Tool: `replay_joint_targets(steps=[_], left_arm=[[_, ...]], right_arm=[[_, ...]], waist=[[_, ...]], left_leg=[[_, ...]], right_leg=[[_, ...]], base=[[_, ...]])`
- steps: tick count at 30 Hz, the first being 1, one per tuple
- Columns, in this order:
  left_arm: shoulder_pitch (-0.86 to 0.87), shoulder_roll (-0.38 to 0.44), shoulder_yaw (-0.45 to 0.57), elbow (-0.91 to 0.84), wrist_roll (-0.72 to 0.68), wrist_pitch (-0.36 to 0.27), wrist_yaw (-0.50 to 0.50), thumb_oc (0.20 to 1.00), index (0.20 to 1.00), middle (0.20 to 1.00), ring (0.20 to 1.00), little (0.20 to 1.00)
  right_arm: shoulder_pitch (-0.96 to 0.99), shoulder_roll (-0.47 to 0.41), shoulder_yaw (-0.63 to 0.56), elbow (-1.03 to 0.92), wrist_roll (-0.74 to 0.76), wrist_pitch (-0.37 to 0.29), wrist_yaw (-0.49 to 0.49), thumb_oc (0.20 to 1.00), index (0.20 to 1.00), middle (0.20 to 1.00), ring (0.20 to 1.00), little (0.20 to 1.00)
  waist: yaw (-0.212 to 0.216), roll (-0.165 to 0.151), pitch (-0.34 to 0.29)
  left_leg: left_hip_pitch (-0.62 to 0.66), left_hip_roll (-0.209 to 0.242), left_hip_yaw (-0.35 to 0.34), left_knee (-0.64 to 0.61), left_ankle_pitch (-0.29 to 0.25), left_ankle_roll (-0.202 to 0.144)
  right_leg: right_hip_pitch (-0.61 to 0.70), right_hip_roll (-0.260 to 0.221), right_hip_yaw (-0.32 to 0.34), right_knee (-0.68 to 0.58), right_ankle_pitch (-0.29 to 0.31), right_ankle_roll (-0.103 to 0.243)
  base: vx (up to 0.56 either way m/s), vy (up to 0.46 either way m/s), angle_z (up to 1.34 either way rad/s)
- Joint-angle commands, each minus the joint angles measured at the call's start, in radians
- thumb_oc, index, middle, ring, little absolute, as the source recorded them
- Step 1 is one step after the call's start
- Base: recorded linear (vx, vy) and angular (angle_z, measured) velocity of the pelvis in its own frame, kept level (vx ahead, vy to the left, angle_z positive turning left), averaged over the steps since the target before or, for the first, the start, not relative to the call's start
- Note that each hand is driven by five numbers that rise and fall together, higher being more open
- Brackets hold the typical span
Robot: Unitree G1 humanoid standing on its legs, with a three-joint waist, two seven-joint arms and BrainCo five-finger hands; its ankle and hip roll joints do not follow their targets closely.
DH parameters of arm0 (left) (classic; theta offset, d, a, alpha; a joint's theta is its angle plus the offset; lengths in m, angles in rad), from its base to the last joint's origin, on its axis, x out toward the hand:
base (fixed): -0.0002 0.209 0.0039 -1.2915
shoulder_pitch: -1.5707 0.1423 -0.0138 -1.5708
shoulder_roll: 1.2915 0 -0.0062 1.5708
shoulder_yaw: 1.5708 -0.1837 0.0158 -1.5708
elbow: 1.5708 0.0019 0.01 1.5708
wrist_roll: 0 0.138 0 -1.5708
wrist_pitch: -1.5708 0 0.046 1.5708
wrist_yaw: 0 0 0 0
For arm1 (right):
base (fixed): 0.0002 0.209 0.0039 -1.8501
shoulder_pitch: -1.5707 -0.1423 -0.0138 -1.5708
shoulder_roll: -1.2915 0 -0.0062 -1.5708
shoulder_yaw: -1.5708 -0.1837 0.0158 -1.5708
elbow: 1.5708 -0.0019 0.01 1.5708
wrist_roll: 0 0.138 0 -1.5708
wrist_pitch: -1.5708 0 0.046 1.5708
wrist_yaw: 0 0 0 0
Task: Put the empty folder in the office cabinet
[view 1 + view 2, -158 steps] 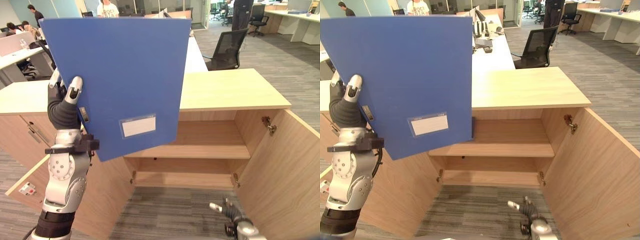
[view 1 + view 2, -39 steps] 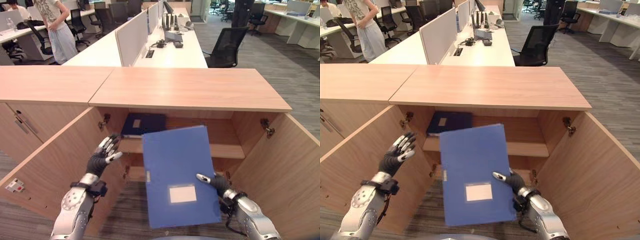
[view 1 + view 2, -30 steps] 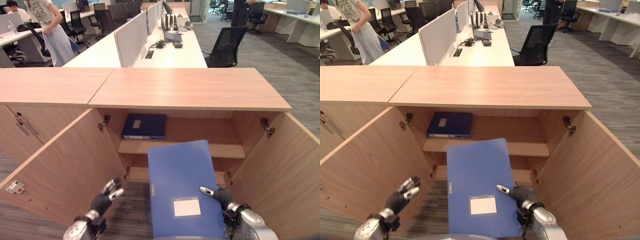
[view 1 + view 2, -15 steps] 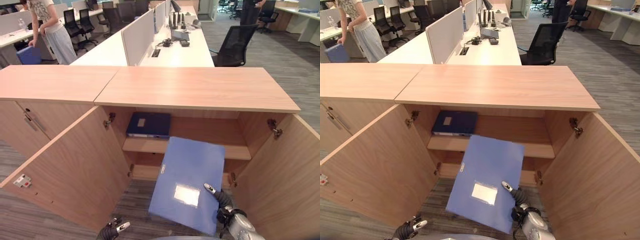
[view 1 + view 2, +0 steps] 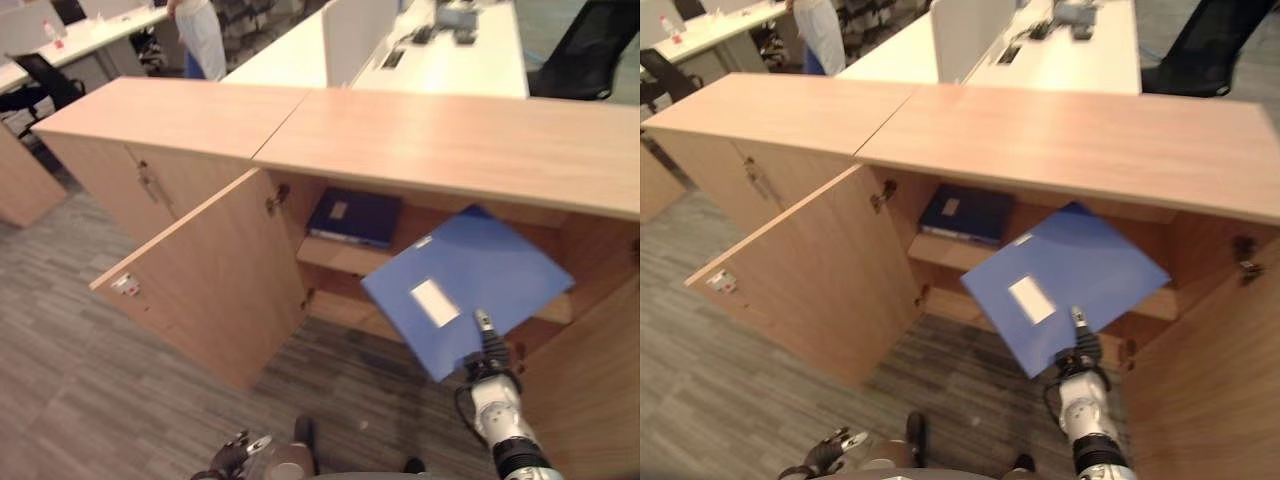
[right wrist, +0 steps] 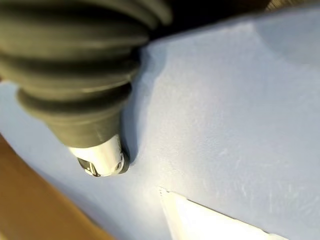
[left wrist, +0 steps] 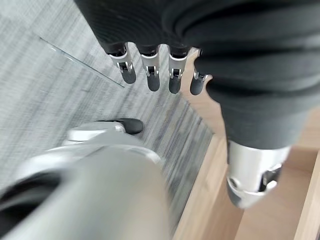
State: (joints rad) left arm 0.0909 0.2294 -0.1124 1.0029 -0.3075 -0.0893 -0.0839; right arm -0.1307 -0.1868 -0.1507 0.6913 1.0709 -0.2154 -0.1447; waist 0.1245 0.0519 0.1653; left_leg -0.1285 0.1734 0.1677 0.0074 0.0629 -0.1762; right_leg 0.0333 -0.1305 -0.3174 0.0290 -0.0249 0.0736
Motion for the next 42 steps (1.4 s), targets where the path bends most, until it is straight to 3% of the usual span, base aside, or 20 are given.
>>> replay_joint_targets(steps=[1, 7, 8, 11, 13, 14, 15, 17, 20, 21, 23, 25, 31, 34, 37, 38, 42], left_arm=[[0.067, 0.04, 0.017, -0.014, -0.016, -0.03, 0.038, 1.0, 1.0, 1.0, 1.0, 1.0], [0.068, 0.064, 0.011, 0.023, 0.016, -0.024, 0.047, 1.0, 1.0, 1.0, 1.0, 1.0], [0.059, 0.076, 0.005, 0.018, 0.023, -0.023, 0.053, 1.0, 1.0, 1.0, 1.0, 1.0], [0.041, 0.09, 0.0, 0.01, 0.026, -0.026, 0.061, 1.0, 1.0, 1.0, 1.0, 1.0], [0.01, 0.115, 0.015, -0.023, -0.01, -0.031, 0.089, 1.0, 1.0, 1.0, 1.0, 1.0], [0.01, 0.115, 0.016, -0.024, -0.011, -0.03, 0.089, 1.0, 1.0, 1.0, 1.0, 1.0], [0.005, 0.118, 0.017, -0.035, -0.023, -0.033, 0.098, 1.0, 1.0, 1.0, 1.0, 1.0], [0.0, 0.124, 0.018, -0.039, -0.019, -0.033, 0.102, 1.0, 1.0, 1.0, 1.0, 1.0], [-0.003, 0.128, 0.022, -0.043, -0.008, -0.036, 0.108, 1.0, 1.0, 1.0, 1.0, 1.0], [-0.006, 0.129, 0.021, -0.039, 0.0, -0.038, 0.107, 1.0, 1.0, 1.0, 1.0, 1.0], [-0.007, 0.128, 0.022, -0.038, 0.001, -0.039, 0.106, 1.0, 1.0, 1.0, 1.0, 1.0], [-0.011, 0.12, 0.021, -0.022, 0.006, -0.039, 0.108, 1.0, 1.0, 1.0, 1.0, 1.0], [-0.005, 0.111, 0.009, 0.001, 0.073, -0.04, 0.094, 1.0, 1.0, 1.0, 1.0, 1.0], [0.007, 0.119, -0.008, 0.002, 0.114, -0.044, 0.078, 1.0, 1.0, 1.0, 1.0, 1.0], [0.02, 0.111, 0.002, 0.004, 0.096, -0.035, 0.075, 1.0, 1.0, 1.0, 1.0, 1.0], [0.029, 0.102, 0.011, 0.003, 0.066, -0.032, 0.07, 1.0, 1.0, 1.0, 1.0, 1.0], [0.036, 0.091, 0.011, 0.003, 0.053, -0.027, 0.062, 1.0, 1.0, 1.0, 1.0, 1.0]], right_arm=[[-0.09, -0.008, -0.041, -0.032, 0.037, -0.09, 0.002, 0.2, 0.2, 0.2, 0.2, 0.2], [-0.124, 0.0, -0.083, 0.011, 0.063, -0.115, -0.035, 0.2, 0.2, 0.2, 0.2, 0.2], [-0.142, 0.009, -0.093, 0.004, 0.073, -0.13, -0.053, 0.2, 0.2, 0.2, 0.2, 0.2], [-0.163, 0.016, -0.1, 0.009, 0.08, -0.144, -0.065, 0.2, 0.2, 0.2, 0.2, 0.2], [-0.21, 0.03, -0.087, 0.026, 0.073, -0.14, -0.086, 0.2, 0.2, 0.2, 0.2, 0.2], [-0.212, 0.03, -0.086, 0.026, 0.073, -0.14, -0.087, 0.2, 0.2, 0.2, 0.2, 0.2], [-0.22, 0.044, -0.077, 0.026, 0.07, -0.138, -0.09, 0.2, 0.2, 0.2, 0.2, 0.2], [-0.216, 0.055, -0.071, 0.028, 0.065, -0.135, -0.093, 0.2, 0.2, 0.2, 0.2, 0.2], [-0.2, 0.058, -0.068, 0.029, 0.053, -0.127, -0.098, 0.2, 0.2, 0.2, 0.2, 0.2], [-0.186, 0.055, -0.068, 0.033, 0.051, -0.12, -0.096, 0.2, 0.2, 0.2, 0.2, 0.2], [-0.183, 0.053, -0.068, 0.032, 0.053, -0.118, -0.095, 0.2, 0.2, 0.2, 0.2, 0.2], [-0.173, 0.051, -0.076, 0.02, 0.061, -0.117, -0.097, 0.2, 0.2, 0.2, 0.2, 0.2], [-0.132, 0.043, -0.076, -0.003, 0.039, -0.106, -0.094, 0.2, 0.2, 0.2, 0.2, 0.2], [-0.089, 0.023, -0.09, -0.001, 0.037, -0.098, -0.076, 0.2, 0.2, 0.2, 0.2, 0.2], [-0.061, 0.011, -0.096, -0.002, 0.042, -0.089, -0.064, 0.2, 0.2, 0.2, 0.2, 0.2], [-0.051, 0.003, -0.09, -0.009, 0.039, -0.085, -0.052, 0.2, 0.2, 0.2, 0.2, 0.2], [-0.043, -0.012, -0.064, -0.004, 0.033, -0.07, -0.033, 0.2, 0.2, 0.2, 0.2, 0.2]], waist=[[0.038, 0.001, -0.048], [0.065, -0.039, -0.056], [0.062, -0.05, -0.057], [0.064, -0.065, -0.06], [0.036, -0.054, -0.027], [0.038, -0.053, -0.027], [0.028, -0.03, -0.011], [0.018, -0.021, -0.005], [0.012, -0.028, -0.009], [-0.004, -0.032, -0.012], [-0.012, -0.031, -0.014], [-0.053, -0.028, -0.008], [-0.082, -0.039, -0.016], [-0.093, -0.035, -0.045], [-0.106, -0.011, -0.06], [-0.109, 0.004, -0.061], [-0.116, 0.035, -0.057]], left_leg=[[-0.061, 0.012, -0.047, -0.065, 0.166, 0.003], [-0.058, -0.021, -0.039, -0.028, 0.139, 0.038], [-0.057, -0.038, -0.028, -0.01, 0.111, 0.062], [-0.062, -0.06, -0.01, 0.011, 0.075, 0.086], [-0.025, -0.081, 0.022, 0.014, 0.017, 0.137], [-0.028, -0.081, 0.025, 0.013, 0.018, 0.139], [-0.009, -0.076, 0.042, 0.009, 0.006, 0.157], [0.024, -0.08, 0.062, -0.011, -0.006, 0.164], [0.069, -0.093, 0.089, -0.044, -0.019, 0.152], [0.105, -0.092, 0.089, -0.066, -0.032, 0.133], [0.112, -0.091, 0.089, -0.071, -0.03, 0.128], [0.157, -0.078, 0.082, -0.08, -0.047, 0.108], [0.232, -0.056, 0.114, -0.089, -0.07, 0.075], [0.245, -0.037, 0.105, -0.091, -0.064, 0.048], [0.244, 0.013, 0.087, -0.092, -0.038, 0.016], [0.237, 0.049, 0.084, -0.088, -0.014, -0.002], [0.224, 0.119, 0.069, -0.044, 0.014, -0.032]], right_leg=[[0.248, 0.026, 0.025, -0.116, -0.115, 0.067], [0.275, -0.036, 0.053, -0.104, -0.11, 0.092], [0.252, -0.064, 0.065, -0.071, -0.102, 0.105], [0.202, -0.093, 0.083, -0.016, -0.094, 0.122], [0.039, -0.135, 0.102, 0.21, 0.01, 0.164], [0.03, -0.135, 0.107, 0.219, 0.009, 0.165], [-0.033, -0.154, 0.071, 0.329, 0.045, 0.175], [-0.051, -0.178, 0.02, 0.366, 0.058, 0.174], [-0.024, -0.223, -0.061, 0.261, 0.049, 0.161], [-0.021, -0.229, -0.065, 0.156, 0.058, 0.162], [-0.028, -0.229, -0.049, 0.106, 0.086, 0.164], [-0.107, -0.252, 0.026, 0.033, 0.167, 0.181], [-0.125, -0.27, 0.001, -0.035, 0.258, 0.188], [-0.078, -0.245, -0.011, -0.078, 0.232, 0.188], [-0.053, -0.202, -0.014, -0.073, 0.189, 0.178], [-0.043, -0.173, -0.018, -0.071, 0.155, 0.16], [-0.017, -0.106, -0.028, -0.073, 0.093, 0.117]], base=[[0.3, 0.143, -0.59], [0.22, 0.175, -0.11], [0.13, 0.201, -0.25], [0.12, 0.221, -0.18], [0.06, 0.303, -0.46], [0.01, 0.263, -0.57], [0.02, 0.2, -0.53], [0.07, 0.17, -0.4], [0.14, -0.031, -0.48], [0.13, -0.099, -0.49], [0.12, -0.099, -0.3], [0.18, -0.148, 0.01], [0.13, -0.184, 0.01], [0.13, -0.256, 0.07], [0.08, -0.313, -0.03], [0.01, -0.201, 0.11], [0.01, -0.28, 0.11]])
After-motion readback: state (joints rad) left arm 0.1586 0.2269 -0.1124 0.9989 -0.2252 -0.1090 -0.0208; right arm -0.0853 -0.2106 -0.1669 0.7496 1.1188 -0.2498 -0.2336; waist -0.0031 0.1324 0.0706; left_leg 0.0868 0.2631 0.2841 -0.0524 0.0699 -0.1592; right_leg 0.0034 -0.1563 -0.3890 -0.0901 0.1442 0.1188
